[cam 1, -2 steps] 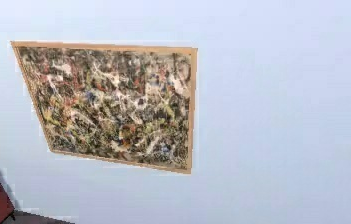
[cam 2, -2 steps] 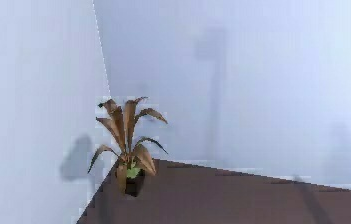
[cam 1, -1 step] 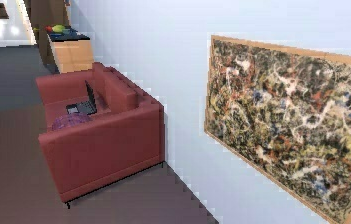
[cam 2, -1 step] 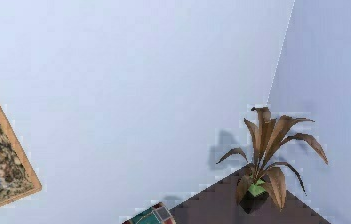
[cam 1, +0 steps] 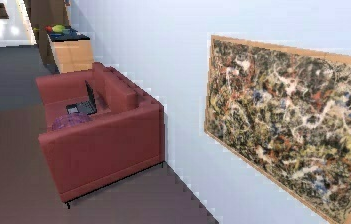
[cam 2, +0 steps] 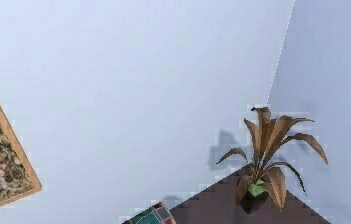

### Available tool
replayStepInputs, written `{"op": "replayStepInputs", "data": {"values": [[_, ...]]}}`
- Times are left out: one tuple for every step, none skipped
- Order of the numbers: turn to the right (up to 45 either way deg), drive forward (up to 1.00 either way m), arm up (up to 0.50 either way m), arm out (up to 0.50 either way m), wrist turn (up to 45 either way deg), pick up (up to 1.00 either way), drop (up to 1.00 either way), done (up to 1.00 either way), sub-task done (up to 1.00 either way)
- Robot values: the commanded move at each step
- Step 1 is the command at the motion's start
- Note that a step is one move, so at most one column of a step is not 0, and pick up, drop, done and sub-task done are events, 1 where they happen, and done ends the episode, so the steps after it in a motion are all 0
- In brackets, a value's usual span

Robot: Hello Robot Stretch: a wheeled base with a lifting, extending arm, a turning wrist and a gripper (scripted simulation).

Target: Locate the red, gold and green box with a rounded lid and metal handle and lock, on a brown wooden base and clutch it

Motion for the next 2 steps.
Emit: {"op": "replayStepInputs", "data": {"values": [[0.0, 0.0, 0.0, 0.22, 0.0, 0.0, 0.0, 0.0, 0.0], [0.0, 0.0, 0.0, 0.0, 45.0, 0.0, 0.0, 0.0, 0.0]]}}
